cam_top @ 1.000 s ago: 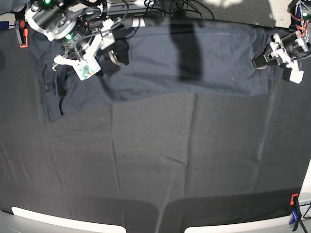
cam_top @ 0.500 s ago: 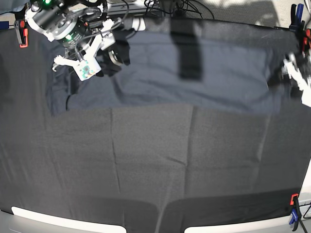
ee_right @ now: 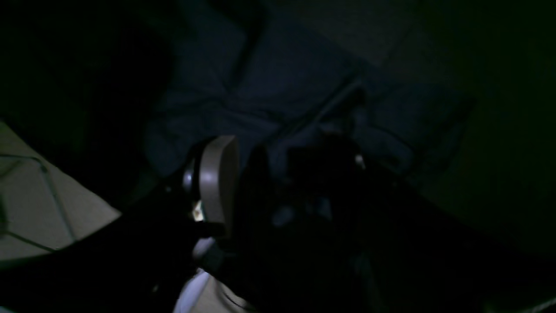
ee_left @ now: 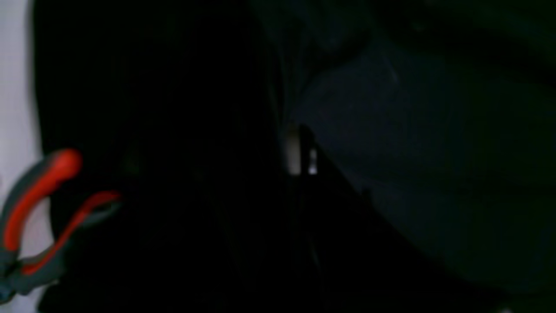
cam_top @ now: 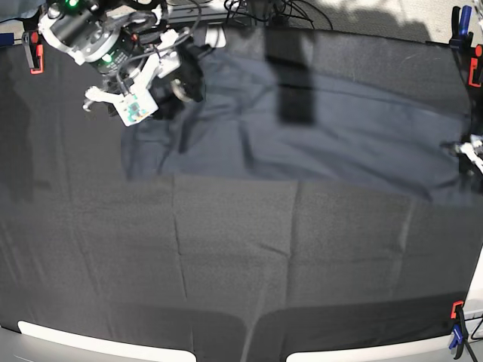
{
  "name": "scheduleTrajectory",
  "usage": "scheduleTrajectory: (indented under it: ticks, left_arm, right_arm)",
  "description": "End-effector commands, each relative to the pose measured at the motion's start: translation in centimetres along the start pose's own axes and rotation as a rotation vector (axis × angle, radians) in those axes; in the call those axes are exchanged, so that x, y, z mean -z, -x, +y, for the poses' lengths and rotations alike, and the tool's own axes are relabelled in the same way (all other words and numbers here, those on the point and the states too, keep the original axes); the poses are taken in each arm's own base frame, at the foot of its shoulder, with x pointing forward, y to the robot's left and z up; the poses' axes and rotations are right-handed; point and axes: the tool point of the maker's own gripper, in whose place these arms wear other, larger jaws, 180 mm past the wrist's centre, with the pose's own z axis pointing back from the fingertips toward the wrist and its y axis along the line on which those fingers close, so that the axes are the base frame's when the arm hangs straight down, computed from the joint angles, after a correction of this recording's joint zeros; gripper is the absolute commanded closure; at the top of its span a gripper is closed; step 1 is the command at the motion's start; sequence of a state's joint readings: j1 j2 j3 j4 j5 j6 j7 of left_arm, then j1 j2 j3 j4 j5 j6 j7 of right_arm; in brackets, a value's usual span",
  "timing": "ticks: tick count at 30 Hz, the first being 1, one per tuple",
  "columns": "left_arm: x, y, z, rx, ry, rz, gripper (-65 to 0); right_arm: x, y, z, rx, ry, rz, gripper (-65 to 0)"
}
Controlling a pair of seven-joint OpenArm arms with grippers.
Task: Layout the t-shirt on the table in an organized manner, then fold the t-shirt properly
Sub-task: 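Drag the left gripper's corner across the shirt toward the hem, then fold the held shirt half with the left gripper toward the right gripper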
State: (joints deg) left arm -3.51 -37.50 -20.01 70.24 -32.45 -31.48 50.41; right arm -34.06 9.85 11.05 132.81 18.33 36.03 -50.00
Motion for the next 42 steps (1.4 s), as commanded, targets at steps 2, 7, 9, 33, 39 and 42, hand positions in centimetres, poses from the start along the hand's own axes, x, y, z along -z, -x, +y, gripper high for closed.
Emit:
scheduleTrajectory:
  ticks: [2,7,9,33,39,42]
  left_arm:
    - [-1.0,-2.4,0.3,-0.019,0.016,-0.073,0.0]
    - [-1.1,-1.9,-1.4,-0.082,0.108,-0.047,0.0]
    - [-1.2,-1.8,-2.0,-0.089,0.133,-0.035,0.0]
    - [-4.0,-2.1,-19.9,0.033,0.433,-0.194,0.0]
    - [-2.8,0.4,-25.5,0.134,0.538,-0.105,0.0]
    - [-2.7,1.1,-28.4,0.185,0.609,-0.075,0.0]
  right_arm:
    - [-0.3,-1.0,0.3,-0.023,-0.015,-0.042,-31.2]
    - [-0.3,-1.4,0.3,-0.024,-0.015,-0.062,-31.2]
    - [-0.5,-2.1,0.3,-0.029,-0.014,-0.088,-31.2]
    - [-0.4,-4.3,-1.0,-0.037,0.026,-0.149,-31.2]
    - [-0.3,-4.9,-1.4,-0.047,0.034,-0.166,-31.2]
    - [-0.3,-5.0,-1.5,-0.049,0.037,-0.169,-31.2]
